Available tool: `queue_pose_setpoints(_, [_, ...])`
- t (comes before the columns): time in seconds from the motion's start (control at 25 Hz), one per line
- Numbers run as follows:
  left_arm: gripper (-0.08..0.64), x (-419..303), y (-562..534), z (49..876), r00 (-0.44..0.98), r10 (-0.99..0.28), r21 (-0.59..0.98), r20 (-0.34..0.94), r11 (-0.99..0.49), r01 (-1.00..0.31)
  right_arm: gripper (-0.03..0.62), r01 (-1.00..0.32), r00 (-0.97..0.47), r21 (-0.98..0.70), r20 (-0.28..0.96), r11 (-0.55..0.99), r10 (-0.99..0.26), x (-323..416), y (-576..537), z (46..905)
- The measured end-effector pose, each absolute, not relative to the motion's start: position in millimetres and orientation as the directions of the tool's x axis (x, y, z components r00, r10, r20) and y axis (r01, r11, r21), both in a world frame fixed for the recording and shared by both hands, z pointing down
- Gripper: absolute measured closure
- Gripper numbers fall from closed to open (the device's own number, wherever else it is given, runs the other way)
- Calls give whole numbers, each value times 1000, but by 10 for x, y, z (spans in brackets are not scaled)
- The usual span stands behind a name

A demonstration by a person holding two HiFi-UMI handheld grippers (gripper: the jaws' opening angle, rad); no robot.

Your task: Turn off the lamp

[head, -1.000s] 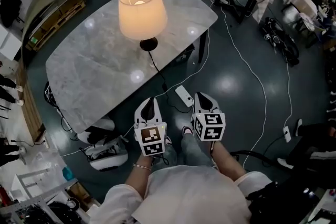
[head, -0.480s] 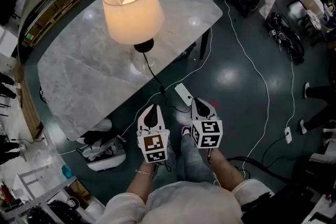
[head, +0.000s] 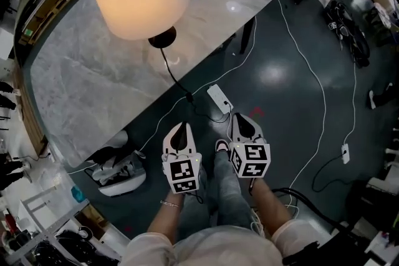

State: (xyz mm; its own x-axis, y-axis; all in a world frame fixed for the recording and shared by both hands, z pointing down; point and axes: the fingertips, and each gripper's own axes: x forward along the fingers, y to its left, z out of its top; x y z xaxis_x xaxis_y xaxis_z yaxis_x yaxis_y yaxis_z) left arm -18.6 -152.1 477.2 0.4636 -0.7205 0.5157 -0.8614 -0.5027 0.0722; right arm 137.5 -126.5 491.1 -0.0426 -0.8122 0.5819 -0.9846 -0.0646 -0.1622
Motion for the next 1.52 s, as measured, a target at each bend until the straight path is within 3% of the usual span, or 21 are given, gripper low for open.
queue_pose_setpoints(0.88, [566, -25, -1218, 6751, 472, -635, 126, 611, -511, -850, 594, -980, -80, -188, 661, -61, -746, 1228, -995, 6803])
queue_pose_setpoints(1.52, [566, 60, -1459, 6998, 481, -638, 67, 601, -560, -826, 594, -977, -73, -197, 662, -79, -746, 1233, -1046, 7071])
